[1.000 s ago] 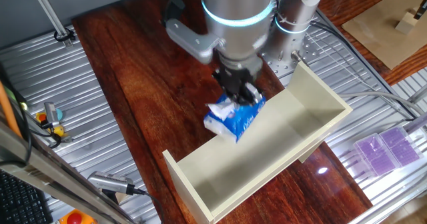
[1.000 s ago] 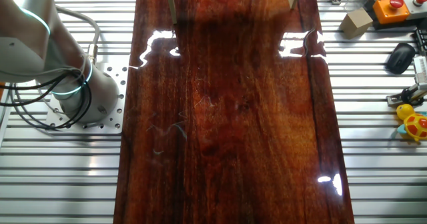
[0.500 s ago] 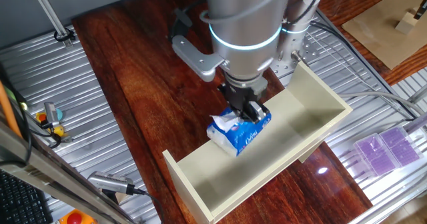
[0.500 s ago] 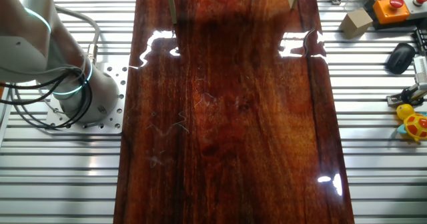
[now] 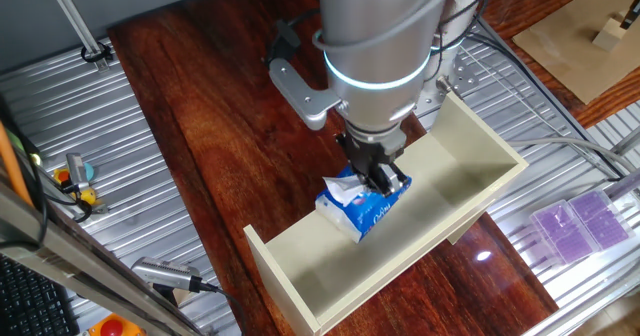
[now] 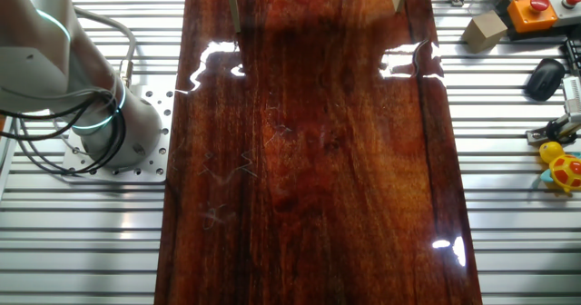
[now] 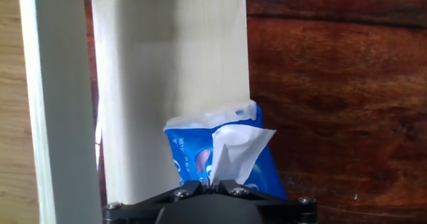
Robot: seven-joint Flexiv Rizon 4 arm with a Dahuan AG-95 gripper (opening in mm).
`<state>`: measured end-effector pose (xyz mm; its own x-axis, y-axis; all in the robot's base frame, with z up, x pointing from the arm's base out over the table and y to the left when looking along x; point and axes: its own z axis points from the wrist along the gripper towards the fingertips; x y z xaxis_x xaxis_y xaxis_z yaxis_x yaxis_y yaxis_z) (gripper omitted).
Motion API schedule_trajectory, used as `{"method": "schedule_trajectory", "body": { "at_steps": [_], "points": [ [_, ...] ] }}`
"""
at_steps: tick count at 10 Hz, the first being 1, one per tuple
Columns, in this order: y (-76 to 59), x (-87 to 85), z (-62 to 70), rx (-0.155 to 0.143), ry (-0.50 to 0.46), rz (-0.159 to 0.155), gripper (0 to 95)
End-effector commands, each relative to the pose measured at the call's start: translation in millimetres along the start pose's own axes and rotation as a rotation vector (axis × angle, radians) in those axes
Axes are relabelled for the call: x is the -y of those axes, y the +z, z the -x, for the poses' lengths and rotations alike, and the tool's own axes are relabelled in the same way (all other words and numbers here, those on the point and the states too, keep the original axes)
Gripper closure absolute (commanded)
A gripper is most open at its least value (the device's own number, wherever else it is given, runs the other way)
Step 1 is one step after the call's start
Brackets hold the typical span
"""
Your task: Put the object on the shelf
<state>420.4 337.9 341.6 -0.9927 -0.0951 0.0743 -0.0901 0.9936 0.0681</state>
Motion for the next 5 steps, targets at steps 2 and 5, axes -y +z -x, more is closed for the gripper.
{"method": "schedule_trajectory", "body": {
  "at_steps": [2, 5],
  "points": [
    [2.5, -3.3, 1.6, 0.004, 0.035, 0.006, 95.0],
    [2.6, -3.3, 1.7, 0.003, 0.000, -0.002, 95.0]
  ]
}}
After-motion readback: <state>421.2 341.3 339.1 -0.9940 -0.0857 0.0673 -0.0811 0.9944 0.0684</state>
